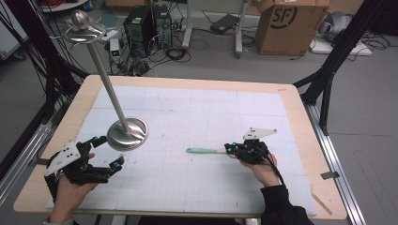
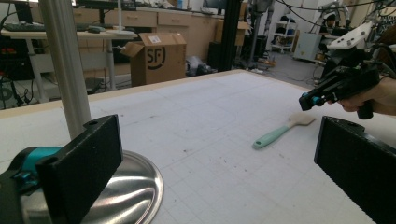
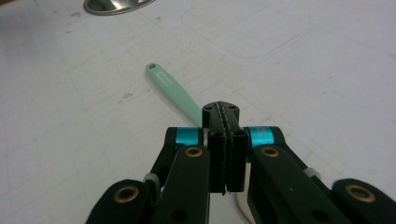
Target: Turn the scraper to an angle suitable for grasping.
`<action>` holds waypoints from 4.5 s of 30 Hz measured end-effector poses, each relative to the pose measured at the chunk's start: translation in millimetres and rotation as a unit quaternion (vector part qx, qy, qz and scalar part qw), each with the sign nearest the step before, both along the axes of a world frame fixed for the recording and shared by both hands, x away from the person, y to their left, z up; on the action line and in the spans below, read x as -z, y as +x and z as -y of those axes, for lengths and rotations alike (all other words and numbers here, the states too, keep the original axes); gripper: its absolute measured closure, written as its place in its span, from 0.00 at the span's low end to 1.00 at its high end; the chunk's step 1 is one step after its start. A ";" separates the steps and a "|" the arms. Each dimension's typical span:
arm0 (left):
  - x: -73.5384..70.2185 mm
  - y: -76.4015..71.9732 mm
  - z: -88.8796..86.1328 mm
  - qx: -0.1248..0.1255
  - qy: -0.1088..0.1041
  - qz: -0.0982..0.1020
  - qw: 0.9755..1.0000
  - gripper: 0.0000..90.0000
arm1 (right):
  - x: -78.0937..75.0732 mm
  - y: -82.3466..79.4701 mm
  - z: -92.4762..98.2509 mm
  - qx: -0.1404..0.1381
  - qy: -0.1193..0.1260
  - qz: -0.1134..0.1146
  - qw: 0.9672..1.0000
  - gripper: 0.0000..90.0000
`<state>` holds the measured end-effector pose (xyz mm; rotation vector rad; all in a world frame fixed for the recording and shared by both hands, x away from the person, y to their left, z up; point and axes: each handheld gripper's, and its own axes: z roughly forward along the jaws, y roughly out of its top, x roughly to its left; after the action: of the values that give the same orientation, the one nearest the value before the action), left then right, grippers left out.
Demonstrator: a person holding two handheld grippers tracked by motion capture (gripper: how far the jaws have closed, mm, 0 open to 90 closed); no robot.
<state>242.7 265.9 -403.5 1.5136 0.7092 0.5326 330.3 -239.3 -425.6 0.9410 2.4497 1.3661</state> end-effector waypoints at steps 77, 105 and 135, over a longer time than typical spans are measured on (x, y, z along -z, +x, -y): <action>3.0 4.5 4.6 -0.001 0.011 -0.017 1.000 0.02 | 13.2 -39.1 -76.0 -0.151 -0.125 0.010 0.980 1.00; 1.3 3.5 2.0 -0.007 0.010 -0.015 1.000 0.02 | -5.3 -23.6 -40.7 -0.055 -0.050 0.049 0.996 0.93; -1.2 0.9 2.2 -0.021 0.017 -0.006 1.000 0.02 | -17.4 -47.9 17.7 -0.003 -0.056 0.045 0.997 0.00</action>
<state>243.6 263.8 -402.3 1.5378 0.7463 0.5699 282.4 -257.0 -408.2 0.8278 2.4348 1.2297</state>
